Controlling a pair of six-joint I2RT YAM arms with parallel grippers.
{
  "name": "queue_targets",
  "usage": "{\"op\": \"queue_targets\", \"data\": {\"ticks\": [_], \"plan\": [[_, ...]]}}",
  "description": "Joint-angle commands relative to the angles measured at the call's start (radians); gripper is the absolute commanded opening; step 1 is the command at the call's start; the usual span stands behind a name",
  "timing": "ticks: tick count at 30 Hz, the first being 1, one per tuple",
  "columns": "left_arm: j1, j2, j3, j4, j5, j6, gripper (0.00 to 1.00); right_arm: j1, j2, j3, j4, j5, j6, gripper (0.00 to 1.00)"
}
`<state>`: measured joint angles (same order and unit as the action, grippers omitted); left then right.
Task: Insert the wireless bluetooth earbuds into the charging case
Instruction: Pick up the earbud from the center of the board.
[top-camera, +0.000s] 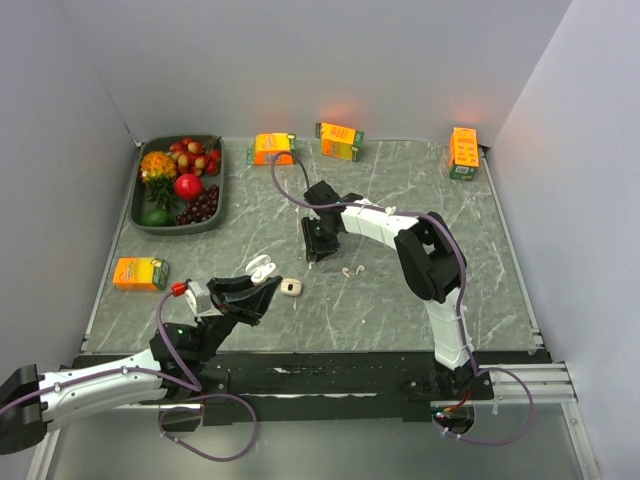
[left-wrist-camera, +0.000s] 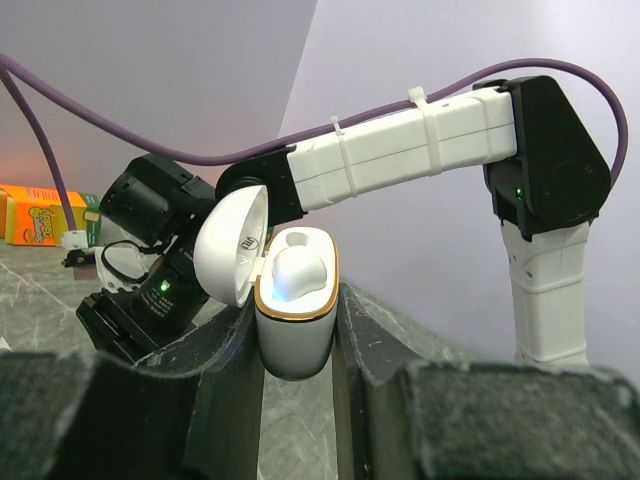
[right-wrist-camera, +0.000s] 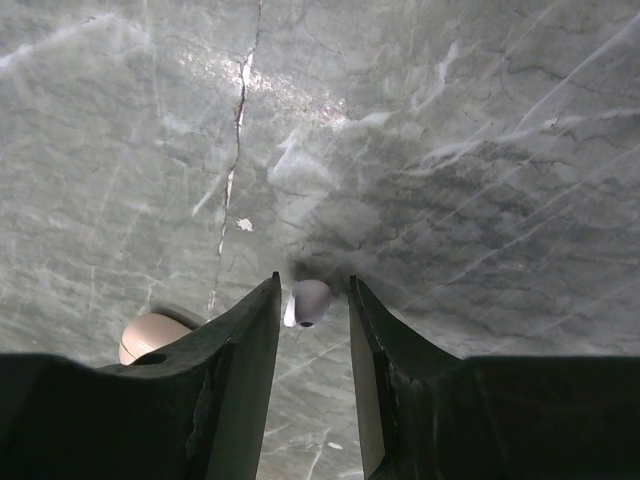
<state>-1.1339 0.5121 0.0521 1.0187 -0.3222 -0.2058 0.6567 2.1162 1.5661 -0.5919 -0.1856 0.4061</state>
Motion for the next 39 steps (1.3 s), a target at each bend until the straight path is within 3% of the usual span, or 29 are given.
{"op": "queue_targets", "data": {"ticks": [1, 13, 23, 28, 31, 39], "plan": [[-0.003, -0.007, -0.051, 0.024, -0.009, -0.018, 0.01, 0.009, -0.001, 0.008, -0.003, -0.002, 0.002, 0.41], [-0.003, 0.0, -0.049, 0.029, -0.003, -0.018, 0.01, 0.008, -0.048, -0.032, 0.006, 0.005, 0.005, 0.17], [-0.004, 0.02, -0.043, 0.037, -0.005, -0.009, 0.01, 0.009, -0.278, -0.155, 0.084, 0.096, 0.022, 0.0], [-0.004, 0.052, -0.041, 0.073, -0.017, -0.017, 0.01, 0.008, -0.415, -0.257, 0.191, 0.149, 0.028, 0.0], [-0.004, 0.078, -0.028, 0.086, -0.012, -0.011, 0.01, 0.017, -0.592, -0.323, 0.268, 0.184, 0.016, 0.0], [-0.001, 0.137, -0.023, 0.138, -0.028, -0.012, 0.01, 0.099, -0.858, -0.377, 0.357, 0.34, -0.119, 0.0]]}}
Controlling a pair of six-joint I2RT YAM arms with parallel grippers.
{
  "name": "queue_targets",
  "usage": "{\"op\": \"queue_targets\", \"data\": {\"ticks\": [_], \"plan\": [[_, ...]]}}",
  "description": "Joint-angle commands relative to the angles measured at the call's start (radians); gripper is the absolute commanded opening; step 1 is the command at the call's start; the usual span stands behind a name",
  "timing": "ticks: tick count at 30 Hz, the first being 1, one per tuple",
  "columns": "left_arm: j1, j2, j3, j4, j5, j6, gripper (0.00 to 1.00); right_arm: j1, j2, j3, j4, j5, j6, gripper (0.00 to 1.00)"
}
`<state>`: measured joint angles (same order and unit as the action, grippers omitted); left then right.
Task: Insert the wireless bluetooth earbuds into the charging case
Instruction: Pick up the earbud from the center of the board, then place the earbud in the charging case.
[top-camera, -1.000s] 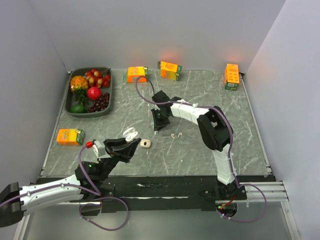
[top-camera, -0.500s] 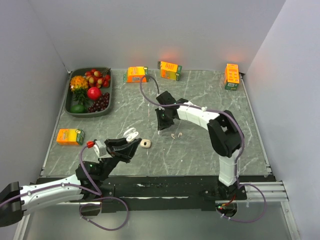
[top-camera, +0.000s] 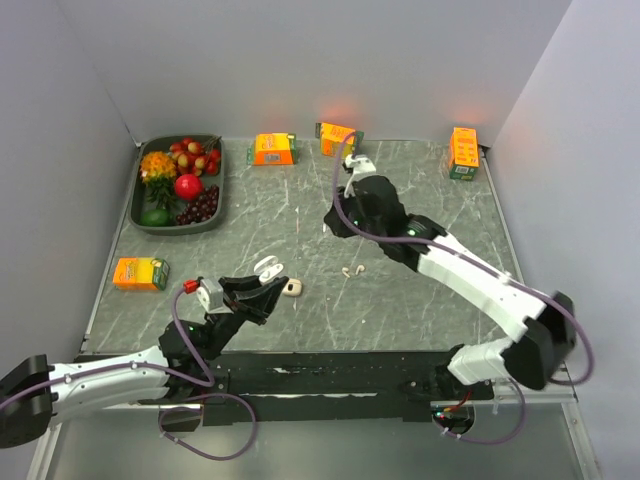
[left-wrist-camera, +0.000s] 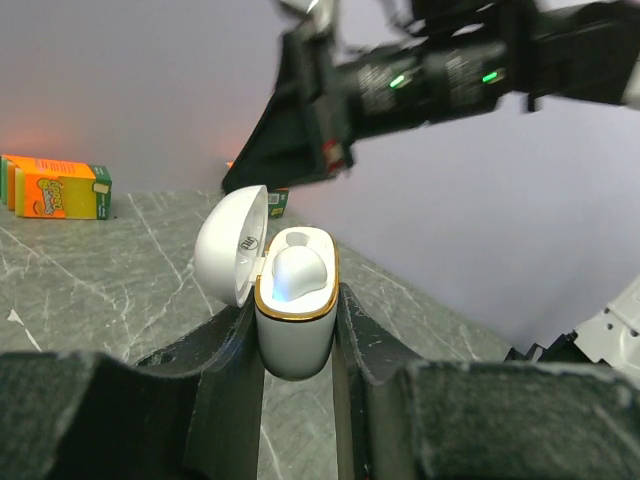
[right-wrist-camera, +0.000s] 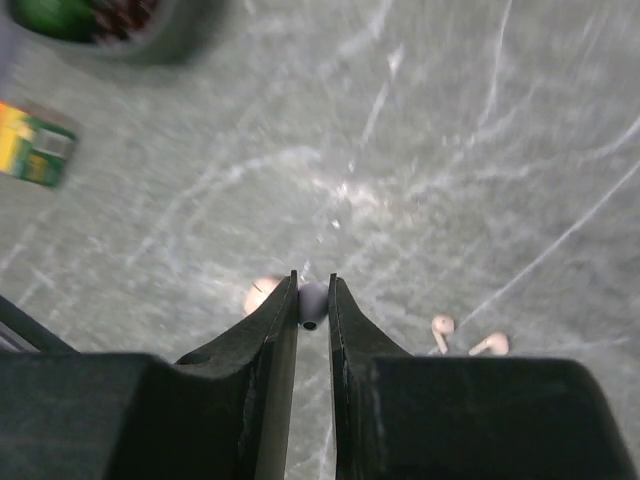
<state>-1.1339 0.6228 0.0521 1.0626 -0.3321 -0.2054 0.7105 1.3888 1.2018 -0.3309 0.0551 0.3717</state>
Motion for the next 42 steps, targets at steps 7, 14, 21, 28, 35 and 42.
{"op": "queue_targets", "data": {"ticks": [7, 14, 21, 28, 35, 42], "plan": [[0.005, 0.109, -0.009, 0.157, -0.018, -0.025, 0.01, 0.216, -0.302, -0.076, 0.185, 0.232, -0.25, 0.0], [0.011, 0.149, 0.014, 0.183, 0.008, -0.022, 0.01, 0.343, -0.378, -0.087, 0.174, 0.264, -0.335, 0.0], [0.013, 0.17, 0.029, 0.191, 0.022, -0.025, 0.01, 0.449, -0.447, -0.18, 0.275, 0.273, -0.363, 0.0], [0.013, 0.181, 0.048, 0.189, 0.031, -0.031, 0.01, 0.569, -0.508, -0.373, 0.628, 0.359, -0.564, 0.0], [0.014, 0.195, 0.049, 0.197, 0.036, -0.016, 0.01, 0.599, -0.494, -0.473, 0.862, 0.322, -0.689, 0.0], [0.016, 0.213, 0.06, 0.192, 0.068, 0.004, 0.01, 0.609, -0.473, -0.473, 0.909, 0.29, -0.699, 0.0]]}}
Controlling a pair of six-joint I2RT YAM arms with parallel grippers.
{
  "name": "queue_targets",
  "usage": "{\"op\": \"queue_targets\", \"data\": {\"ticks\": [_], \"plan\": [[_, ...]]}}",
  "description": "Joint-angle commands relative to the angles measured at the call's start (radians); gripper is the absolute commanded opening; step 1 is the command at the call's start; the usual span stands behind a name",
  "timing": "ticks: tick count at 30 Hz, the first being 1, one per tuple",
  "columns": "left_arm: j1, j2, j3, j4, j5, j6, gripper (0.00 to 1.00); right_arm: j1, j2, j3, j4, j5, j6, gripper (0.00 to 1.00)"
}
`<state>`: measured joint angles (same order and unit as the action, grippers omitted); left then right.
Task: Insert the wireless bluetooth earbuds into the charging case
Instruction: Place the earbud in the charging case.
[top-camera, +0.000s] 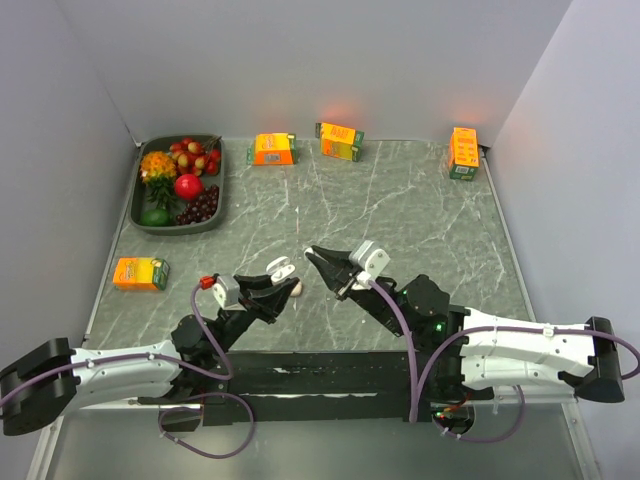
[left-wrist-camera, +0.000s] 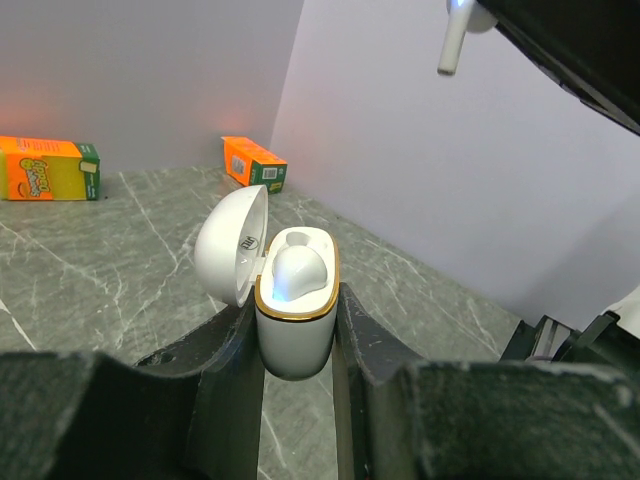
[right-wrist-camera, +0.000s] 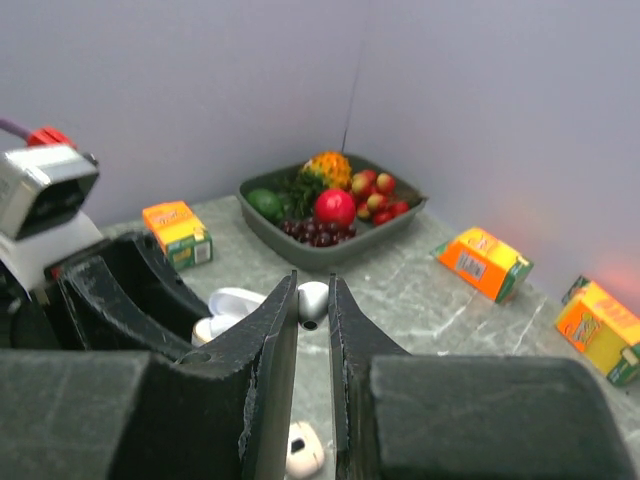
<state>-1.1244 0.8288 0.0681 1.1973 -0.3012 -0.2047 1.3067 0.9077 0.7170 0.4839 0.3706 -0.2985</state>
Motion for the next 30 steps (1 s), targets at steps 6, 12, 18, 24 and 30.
{"op": "queue_targets", "data": {"ticks": [6, 12, 18, 24, 30], "plan": [[0.005, 0.003, 0.048, 0.033, 0.062, 0.03, 0.01, 0.014, 0.022, 0.027, 0.042, -0.07, 0.015, 0.0], [0.006, 0.003, 0.045, 0.031, 0.091, 0.05, 0.01, 0.014, 0.019, 0.019, 0.002, -0.073, 0.032, 0.0], [0.006, 0.003, 0.042, 0.038, 0.099, 0.053, 0.01, 0.014, 0.03, 0.015, -0.018, -0.084, 0.056, 0.0], [0.006, -0.01, 0.044, 0.027, 0.102, 0.057, 0.01, 0.016, 0.049, 0.018, -0.033, -0.09, 0.082, 0.0], [0.005, -0.013, 0.047, 0.024, 0.103, 0.057, 0.01, 0.014, 0.063, 0.013, -0.036, -0.093, 0.091, 0.0]]}}
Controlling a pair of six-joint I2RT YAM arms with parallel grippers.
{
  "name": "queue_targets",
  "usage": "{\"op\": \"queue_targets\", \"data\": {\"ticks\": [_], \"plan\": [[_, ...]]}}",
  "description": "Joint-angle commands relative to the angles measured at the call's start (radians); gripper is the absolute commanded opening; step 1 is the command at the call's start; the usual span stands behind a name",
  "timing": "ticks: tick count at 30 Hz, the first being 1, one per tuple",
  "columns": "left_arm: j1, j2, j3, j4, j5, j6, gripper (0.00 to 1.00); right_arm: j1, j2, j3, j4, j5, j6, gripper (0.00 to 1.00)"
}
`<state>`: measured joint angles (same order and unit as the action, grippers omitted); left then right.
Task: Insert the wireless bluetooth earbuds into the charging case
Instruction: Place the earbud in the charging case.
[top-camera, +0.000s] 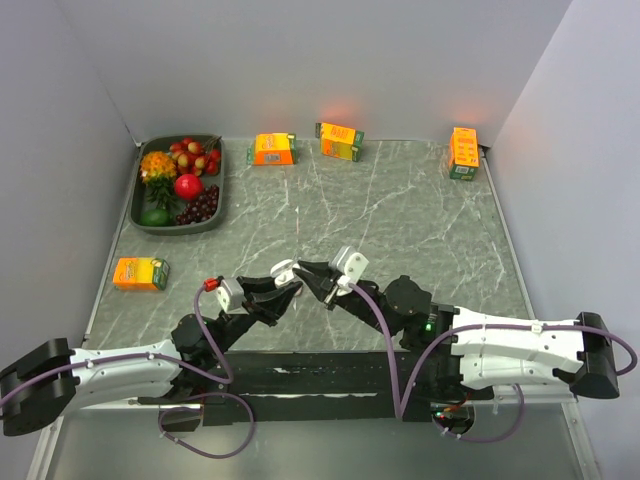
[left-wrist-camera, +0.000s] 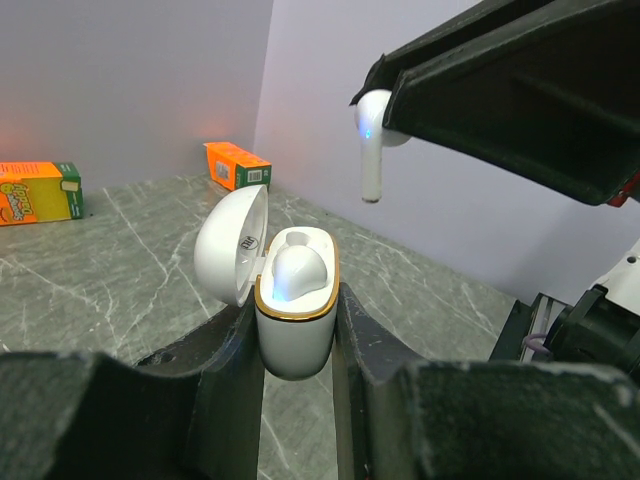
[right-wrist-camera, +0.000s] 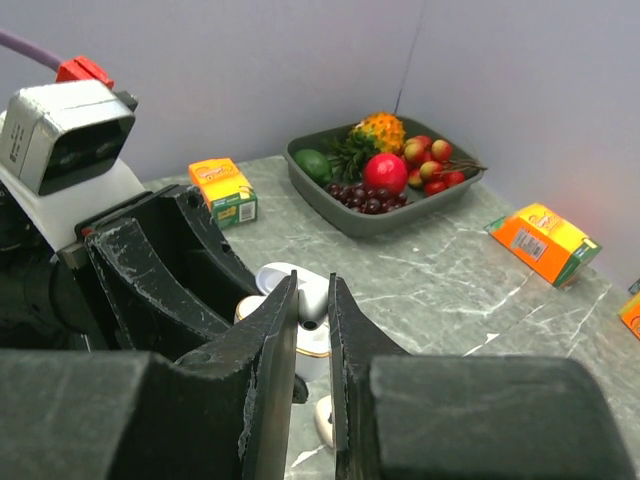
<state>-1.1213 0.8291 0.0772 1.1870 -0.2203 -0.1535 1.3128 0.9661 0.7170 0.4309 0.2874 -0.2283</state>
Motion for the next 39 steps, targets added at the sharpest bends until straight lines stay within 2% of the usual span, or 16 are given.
{"op": "queue_targets", "data": {"ticks": [1, 39], "plan": [[0.002, -0.015, 0.038, 0.033, 0.024, 0.005, 0.01, 0.008, 0.009, 0.013, 0.014, -0.007, 0.021, 0.0], [0.003, -0.015, 0.042, 0.031, 0.032, -0.006, 0.01, -0.023, 0.06, -0.013, 0.02, 0.081, 0.035, 0.0]]}}
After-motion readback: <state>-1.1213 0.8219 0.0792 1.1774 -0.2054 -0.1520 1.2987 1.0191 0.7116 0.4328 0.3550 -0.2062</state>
